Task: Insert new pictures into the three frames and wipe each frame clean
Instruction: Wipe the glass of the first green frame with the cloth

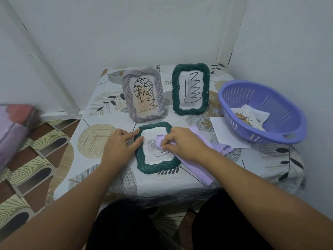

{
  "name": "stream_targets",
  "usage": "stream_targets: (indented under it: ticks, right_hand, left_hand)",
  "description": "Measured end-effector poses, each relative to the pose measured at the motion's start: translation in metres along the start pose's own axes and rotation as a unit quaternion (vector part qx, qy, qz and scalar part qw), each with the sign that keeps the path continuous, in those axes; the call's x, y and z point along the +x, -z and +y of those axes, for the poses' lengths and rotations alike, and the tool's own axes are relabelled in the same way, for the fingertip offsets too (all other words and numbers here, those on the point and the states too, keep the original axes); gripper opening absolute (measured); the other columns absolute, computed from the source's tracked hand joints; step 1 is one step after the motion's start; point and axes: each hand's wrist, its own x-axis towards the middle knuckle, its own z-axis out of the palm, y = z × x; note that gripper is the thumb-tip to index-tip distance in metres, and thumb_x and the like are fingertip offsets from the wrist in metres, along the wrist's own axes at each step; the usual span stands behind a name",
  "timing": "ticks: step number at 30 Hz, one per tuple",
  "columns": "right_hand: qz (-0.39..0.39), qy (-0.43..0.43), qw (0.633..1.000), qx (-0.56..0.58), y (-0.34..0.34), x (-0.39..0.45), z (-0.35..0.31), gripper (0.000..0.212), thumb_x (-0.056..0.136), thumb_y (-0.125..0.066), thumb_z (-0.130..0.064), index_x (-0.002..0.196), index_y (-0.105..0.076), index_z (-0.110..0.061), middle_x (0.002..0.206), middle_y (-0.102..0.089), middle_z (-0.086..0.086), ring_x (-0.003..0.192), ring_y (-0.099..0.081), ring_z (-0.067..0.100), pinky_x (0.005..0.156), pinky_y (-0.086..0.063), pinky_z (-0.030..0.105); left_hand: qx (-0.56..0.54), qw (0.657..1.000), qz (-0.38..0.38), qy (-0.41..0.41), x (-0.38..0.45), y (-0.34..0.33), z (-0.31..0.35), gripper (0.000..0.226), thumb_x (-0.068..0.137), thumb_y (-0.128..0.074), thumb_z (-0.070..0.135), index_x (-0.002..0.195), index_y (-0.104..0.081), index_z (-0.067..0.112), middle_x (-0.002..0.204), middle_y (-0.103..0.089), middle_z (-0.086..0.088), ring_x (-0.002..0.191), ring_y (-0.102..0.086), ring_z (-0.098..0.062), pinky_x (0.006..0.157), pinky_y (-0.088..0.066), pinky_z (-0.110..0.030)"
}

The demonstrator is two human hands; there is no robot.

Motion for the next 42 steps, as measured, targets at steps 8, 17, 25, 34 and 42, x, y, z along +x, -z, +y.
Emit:
stream_targets:
  ticks: [8,17,25,34,42]
  right_hand:
    - [0.015,-0.008,1.000,-0.007,0.001,0.003,-0.003,0.012,0.093,-0.073,-0.034,0.098,-0.080,-0.026,0.089,-0.051,-0.007,0.090,-0.054,0.016,0.083,-0.049,0.037]
    - [0.025,-0.039,0.995,-0.088,0.004,0.006,-0.009,0.013,0.095,-0.066,-0.024,0.093,-0.079,-0.026,0.088,-0.048,-0.006,0.088,-0.057,0.021,0.071,-0.043,0.031]
    - [0.019,-0.086,0.991,-0.105,0.008,0.009,-0.017,0.019,0.085,-0.063,-0.009,0.082,-0.079,-0.019,0.093,-0.073,0.000,0.088,-0.068,0.025,0.076,-0.058,0.037]
    - [0.034,-0.090,0.993,-0.071,0.004,0.008,-0.015,0.020,0.086,-0.064,-0.011,0.079,-0.078,-0.023,0.085,-0.065,-0.004,0.088,-0.066,0.023,0.070,-0.052,0.032]
    - [0.006,-0.082,0.995,-0.050,0.008,0.005,-0.014,0.017,0.086,-0.068,-0.013,0.080,-0.079,-0.024,0.086,-0.069,-0.007,0.089,-0.066,0.018,0.076,-0.055,0.033]
  left_hand:
    - [0.003,1.000,-0.001,0.004,-0.001,0.001,0.001,0.045,0.091,-0.062,0.060,0.131,-0.068,0.040,0.098,-0.052,0.008,0.099,-0.050,-0.015,0.086,-0.047,-0.038]
    - [0.002,1.000,-0.002,0.007,-0.001,0.002,0.002,0.045,0.090,-0.062,0.062,0.130,-0.068,0.042,0.099,-0.052,0.009,0.099,-0.051,-0.013,0.087,-0.049,-0.040]
    - [0.008,1.000,-0.003,0.010,-0.002,0.002,0.003,0.045,0.090,-0.061,0.063,0.130,-0.067,0.042,0.100,-0.052,0.010,0.100,-0.050,-0.012,0.086,-0.048,-0.038]
    - [0.008,1.000,-0.004,0.010,-0.002,0.002,0.004,0.045,0.090,-0.061,0.063,0.130,-0.067,0.042,0.101,-0.052,0.010,0.101,-0.050,-0.013,0.088,-0.048,-0.039]
    - [0.006,1.000,-0.005,0.011,-0.001,0.002,0.003,0.045,0.091,-0.061,0.062,0.131,-0.067,0.042,0.100,-0.051,0.011,0.101,-0.049,-0.012,0.087,-0.047,-0.037]
